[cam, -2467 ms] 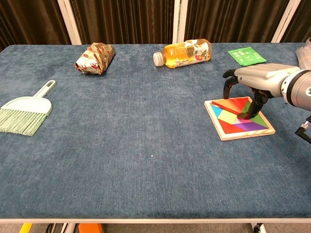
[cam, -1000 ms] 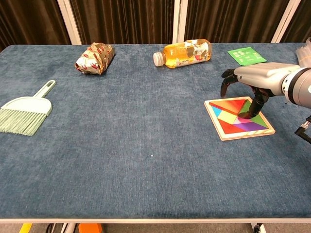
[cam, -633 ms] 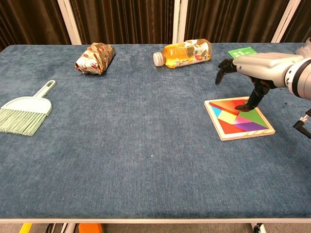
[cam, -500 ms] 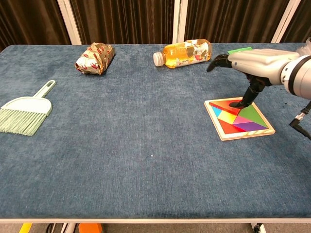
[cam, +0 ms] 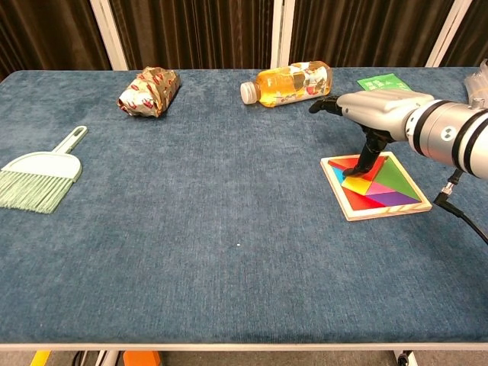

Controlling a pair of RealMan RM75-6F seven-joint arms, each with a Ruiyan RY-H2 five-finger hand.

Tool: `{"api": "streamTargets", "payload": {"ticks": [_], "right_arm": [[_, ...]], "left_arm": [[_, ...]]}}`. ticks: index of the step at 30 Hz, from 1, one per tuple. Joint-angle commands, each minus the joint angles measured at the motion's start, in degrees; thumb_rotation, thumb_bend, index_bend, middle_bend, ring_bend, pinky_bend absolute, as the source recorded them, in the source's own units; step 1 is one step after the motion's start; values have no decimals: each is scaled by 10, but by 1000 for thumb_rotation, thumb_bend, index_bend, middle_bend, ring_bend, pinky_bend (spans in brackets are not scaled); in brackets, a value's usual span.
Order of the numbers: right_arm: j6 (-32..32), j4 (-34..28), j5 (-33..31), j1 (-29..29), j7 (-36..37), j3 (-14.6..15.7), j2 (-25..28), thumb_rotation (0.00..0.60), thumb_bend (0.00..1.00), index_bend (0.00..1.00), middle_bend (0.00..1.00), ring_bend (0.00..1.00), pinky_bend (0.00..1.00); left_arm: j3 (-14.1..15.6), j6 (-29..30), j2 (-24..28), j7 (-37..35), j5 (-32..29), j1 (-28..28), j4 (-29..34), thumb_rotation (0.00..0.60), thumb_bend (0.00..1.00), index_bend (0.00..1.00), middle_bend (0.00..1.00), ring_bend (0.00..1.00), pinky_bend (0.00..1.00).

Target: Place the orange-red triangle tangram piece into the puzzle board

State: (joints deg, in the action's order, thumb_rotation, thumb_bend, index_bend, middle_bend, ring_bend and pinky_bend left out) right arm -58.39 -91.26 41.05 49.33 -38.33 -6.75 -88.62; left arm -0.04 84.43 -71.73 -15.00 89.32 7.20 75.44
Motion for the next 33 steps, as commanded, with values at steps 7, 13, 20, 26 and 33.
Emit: {"api": "streamTargets", "payload": {"ticks": [7,13,20,26,33], "right_arm": [[0,3,-7,-4,-4,4,6,600,129,0,0,0,0],[0,7,-8,-7,-2,4,10,600,130,0,0,0,0],[-1,-6,0,-10,4,3,18,600,132,0,0,0,0],[-39,-74,61,-40,32,10,77,600,133,0,0,0,0],[-149,-162,266,-178,160,122,197,600,173,0,0,0,0]], "left_arm": [[0,-2,-1,4,2,2,1,600,0,156,118,50,174],[0,-3,-1,4,0,1,1,600,0,156,118,50,174],[0,-3,0,6,0,1,3,600,0,156,118,50,174],[-1,-2,1,7,-1,1,5,600,0,156,118,50,174],[-2,1,5,17,3,2,17,600,0,156,118,50,174]]}}
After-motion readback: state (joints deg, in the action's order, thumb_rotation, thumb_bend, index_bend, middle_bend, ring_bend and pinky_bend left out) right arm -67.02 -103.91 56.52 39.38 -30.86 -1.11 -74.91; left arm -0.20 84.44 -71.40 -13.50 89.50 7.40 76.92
